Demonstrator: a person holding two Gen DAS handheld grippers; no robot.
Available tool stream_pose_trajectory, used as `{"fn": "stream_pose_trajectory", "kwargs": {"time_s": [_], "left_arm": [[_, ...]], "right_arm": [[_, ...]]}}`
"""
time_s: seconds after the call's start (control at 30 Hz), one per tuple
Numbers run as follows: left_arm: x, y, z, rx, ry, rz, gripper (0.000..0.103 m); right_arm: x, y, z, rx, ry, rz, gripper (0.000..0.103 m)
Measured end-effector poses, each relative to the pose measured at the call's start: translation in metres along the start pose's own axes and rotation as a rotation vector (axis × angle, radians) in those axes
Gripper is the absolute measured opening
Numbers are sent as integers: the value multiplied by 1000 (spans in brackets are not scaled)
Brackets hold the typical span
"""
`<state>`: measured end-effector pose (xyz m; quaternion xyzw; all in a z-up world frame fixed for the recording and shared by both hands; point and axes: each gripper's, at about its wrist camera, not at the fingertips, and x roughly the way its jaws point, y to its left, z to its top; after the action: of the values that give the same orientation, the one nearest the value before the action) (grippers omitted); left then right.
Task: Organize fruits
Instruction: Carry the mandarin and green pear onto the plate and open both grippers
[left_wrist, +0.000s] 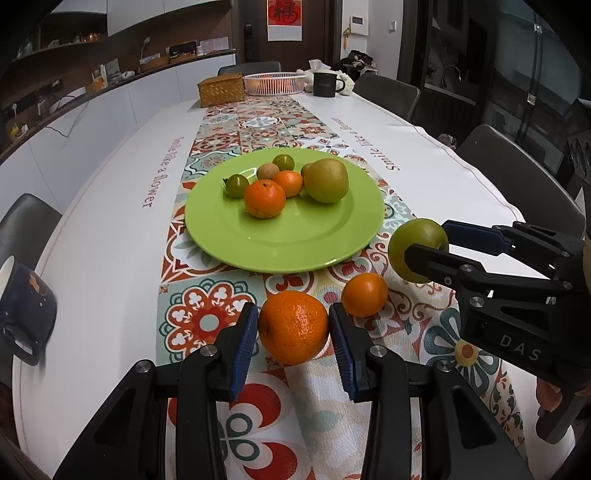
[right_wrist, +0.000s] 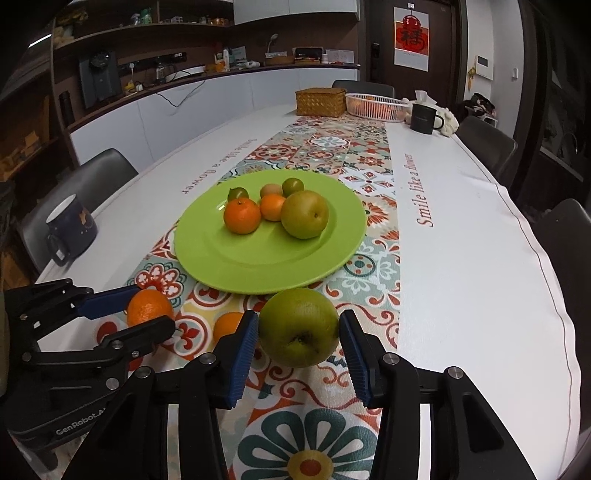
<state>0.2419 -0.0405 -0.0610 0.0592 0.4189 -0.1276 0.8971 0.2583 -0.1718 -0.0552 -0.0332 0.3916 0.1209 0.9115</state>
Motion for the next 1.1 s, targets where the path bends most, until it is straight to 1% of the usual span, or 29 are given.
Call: {"fn": "stream_pose_trajectory", "kwargs": {"time_s": [0.37, 0.67, 0.8, 1.0, 1.1], "left_arm": [[-7, 15, 28, 26, -56, 25, 40], [6, 27, 52, 52, -86, 33, 40], [20, 31, 58, 57, -80, 27, 40], [45, 39, 61, 36, -44, -21, 40], [54, 40, 63, 32, -32, -21, 40]], "right_arm": [[-5, 10, 25, -24, -44, 19, 46], [6, 15, 48, -26, -66, 30, 46], [19, 15, 53, -24, -55, 34, 46], [43, 13, 55, -15, -19, 37, 46], [52, 11, 56, -9, -3, 40, 46]]}}
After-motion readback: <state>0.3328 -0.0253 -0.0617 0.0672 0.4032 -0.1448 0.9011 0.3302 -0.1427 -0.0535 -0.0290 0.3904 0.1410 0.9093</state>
